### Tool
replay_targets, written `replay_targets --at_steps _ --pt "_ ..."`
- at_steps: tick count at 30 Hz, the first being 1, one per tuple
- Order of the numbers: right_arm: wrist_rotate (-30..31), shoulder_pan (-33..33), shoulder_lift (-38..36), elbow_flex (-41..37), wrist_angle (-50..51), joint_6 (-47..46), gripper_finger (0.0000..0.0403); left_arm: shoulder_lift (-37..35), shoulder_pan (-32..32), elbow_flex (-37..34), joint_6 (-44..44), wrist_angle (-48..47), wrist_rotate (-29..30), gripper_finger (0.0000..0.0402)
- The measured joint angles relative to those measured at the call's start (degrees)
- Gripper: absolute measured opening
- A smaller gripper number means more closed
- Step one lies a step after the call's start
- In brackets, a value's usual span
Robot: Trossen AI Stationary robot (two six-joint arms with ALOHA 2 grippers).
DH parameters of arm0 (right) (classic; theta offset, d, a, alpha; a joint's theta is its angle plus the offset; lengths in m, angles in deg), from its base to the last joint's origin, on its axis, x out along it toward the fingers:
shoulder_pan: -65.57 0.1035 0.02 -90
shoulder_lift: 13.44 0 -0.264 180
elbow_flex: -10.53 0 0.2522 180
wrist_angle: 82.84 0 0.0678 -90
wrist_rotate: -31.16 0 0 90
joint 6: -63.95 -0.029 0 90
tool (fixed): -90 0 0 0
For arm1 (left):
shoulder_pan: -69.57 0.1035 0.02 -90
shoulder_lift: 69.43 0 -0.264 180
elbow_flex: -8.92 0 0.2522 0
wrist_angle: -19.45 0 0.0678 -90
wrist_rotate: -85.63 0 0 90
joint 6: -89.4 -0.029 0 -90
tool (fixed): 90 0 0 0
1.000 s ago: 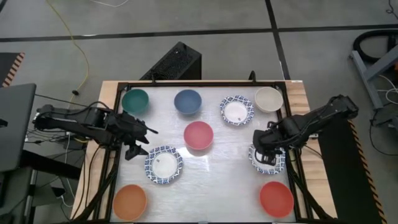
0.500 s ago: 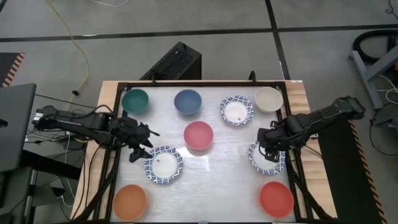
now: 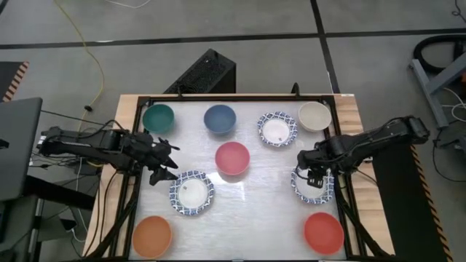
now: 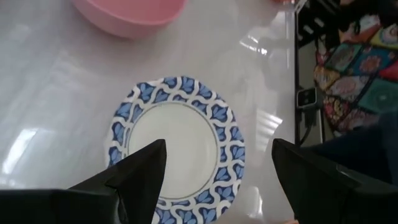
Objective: Nest bowls inside each other
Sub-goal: Stack the bottom right patterned white paper bowl on top of the bottom left patterned white paper bowl
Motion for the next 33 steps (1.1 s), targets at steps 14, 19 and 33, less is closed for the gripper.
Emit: replay_targets --at_steps 14,19,33 --pt "1.73 -7.88 1.24 -1.61 -2.89 3.34 0.0240 -2.29 0.06 0.00 -2.21 -2.70 3.65 0.0281" --pt "1.53 -9.57 5.81 -1.63 -3.44 4.14 0.0240 -2.32 0.06 0.00 -2.21 -2.90 3.87 0.0281" --pt "-0.80 -9.85 18.78 0.15 -3.38 4.55 0.0085 -2.32 0.06 0.00 -3.28 -3.11 4.98 0.0281"
